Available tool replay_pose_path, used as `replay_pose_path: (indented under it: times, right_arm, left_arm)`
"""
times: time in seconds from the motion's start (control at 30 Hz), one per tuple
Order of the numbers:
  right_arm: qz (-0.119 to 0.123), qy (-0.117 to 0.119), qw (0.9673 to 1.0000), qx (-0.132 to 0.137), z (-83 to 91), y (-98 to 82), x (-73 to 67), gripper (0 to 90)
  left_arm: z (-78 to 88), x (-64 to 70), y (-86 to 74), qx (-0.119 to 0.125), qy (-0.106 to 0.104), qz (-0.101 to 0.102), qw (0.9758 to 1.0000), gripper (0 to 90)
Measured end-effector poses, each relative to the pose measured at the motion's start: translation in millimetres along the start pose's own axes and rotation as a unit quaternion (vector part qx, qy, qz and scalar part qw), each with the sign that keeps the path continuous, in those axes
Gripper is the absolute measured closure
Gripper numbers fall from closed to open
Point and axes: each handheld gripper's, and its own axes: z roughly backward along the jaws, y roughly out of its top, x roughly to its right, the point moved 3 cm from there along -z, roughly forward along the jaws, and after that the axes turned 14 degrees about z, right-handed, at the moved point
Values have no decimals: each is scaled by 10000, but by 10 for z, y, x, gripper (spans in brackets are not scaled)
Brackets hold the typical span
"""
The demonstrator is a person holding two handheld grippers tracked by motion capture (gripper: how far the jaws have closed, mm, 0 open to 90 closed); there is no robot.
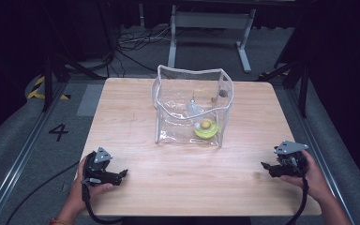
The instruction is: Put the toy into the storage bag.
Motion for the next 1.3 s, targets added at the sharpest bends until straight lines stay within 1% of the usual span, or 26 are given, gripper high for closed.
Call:
replay_pose_path:
  times: [0.1,0.23,0.3,0.33,0.37,0.43,0.47,0.53,0.57,0.6,0.67,0.7,0.73,0.93,1.07,1.3]
  right_arm:
    - [-128,-62,9999,52,19,-97,-14,203]
    - [-286,-38,9994,166,23,-228,-48,199]
    - [-435,-14,9988,224,2,-314,-75,195]
    - [-435,-14,9988,224,2,-314,-75,195]
    - [-493,-9,9985,236,-6,-343,-83,194]
    - [-644,-53,9975,285,-21,-430,-109,196]
    - [-821,-27,9958,410,-24,-501,-126,202]
    - [-959,-37,9939,539,-12,-567,-124,192]
    - [-1143,-49,9913,646,-14,-615,-121,191]
    - [-1285,-12,9887,773,-20,-653,-125,193]
    - [-1415,120,9869,762,-11,-693,-111,178]
    - [-1532,165,9854,725,-18,-702,-99,164]
    - [-1581,149,9848,707,-24,-701,-93,160]
    - [-1622,129,9843,683,-28,-693,-99,156]
    - [-1649,80,9840,674,-27,-691,-105,157]
    - [-1656,77,9839,672,-27,-691,-105,157]
  left_arm:
    - [0,0,0,-1,0,-2,10000,20]
    - [0,0,0,-1,-1,-1,10000,20]
    - [0,-1,0,-1,-1,-2,10000,20]
    - [0,-1,0,-1,-1,-2,10000,20]
    - [0,0,0,-2,-1,-1,10000,20]
    - [0,0,0,0,0,1,10000,20]
    - [0,0,0,0,1,0,10000,20]
    - [0,0,0,0,8,-1,10000,20]
    - [0,0,0,-2,0,-1,10000,20]
    - [1,-2,1,2,21,-14,10000,20]
    - [1,-2,1,4,22,-14,10000,20]
    - [0,0,0,-2,3,-3,10000,20]
    - [1,0,0,-3,2,-4,10000,20]
    - [9,-4,-7,17,64,-3,10000,20]
    - [11,-4,-9,3,58,1,10000,21]
    - [8,-2,-5,11,72,33,10000,20]
